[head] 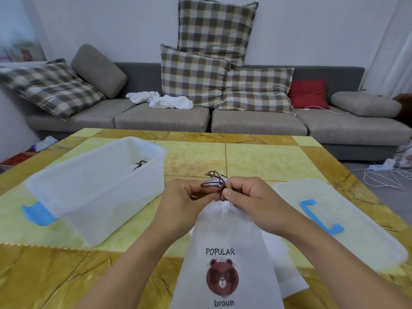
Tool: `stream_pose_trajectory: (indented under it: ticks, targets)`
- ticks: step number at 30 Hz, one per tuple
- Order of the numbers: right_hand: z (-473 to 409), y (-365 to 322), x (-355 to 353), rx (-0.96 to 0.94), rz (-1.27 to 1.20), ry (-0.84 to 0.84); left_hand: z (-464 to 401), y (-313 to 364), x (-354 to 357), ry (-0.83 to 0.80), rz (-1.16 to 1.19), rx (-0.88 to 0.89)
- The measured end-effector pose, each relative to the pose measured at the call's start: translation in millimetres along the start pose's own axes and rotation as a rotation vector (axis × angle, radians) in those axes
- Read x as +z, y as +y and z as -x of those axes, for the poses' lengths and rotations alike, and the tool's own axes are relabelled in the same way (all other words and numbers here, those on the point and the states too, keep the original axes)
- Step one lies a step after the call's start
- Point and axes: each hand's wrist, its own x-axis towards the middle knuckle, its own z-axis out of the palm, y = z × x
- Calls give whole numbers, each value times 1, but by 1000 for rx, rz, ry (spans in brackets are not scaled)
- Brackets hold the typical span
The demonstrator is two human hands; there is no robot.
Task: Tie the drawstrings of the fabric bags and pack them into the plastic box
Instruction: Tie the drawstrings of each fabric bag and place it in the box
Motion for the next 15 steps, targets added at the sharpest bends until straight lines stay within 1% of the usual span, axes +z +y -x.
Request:
stream_pose_trajectory:
  ticks: [2,6,12,15]
  targets:
    - [0,1,1,-6,74,24,0,0,1,-15,16,-36]
    - [-1,5,3,-24,178,59,1,0,3,-95,157,-160]
    - [0,5,7,-9,174,69,1,-3,6,-19,165,-226]
    - [0,5,8,-16,187,109,-1,-7,8,15,122,-195]
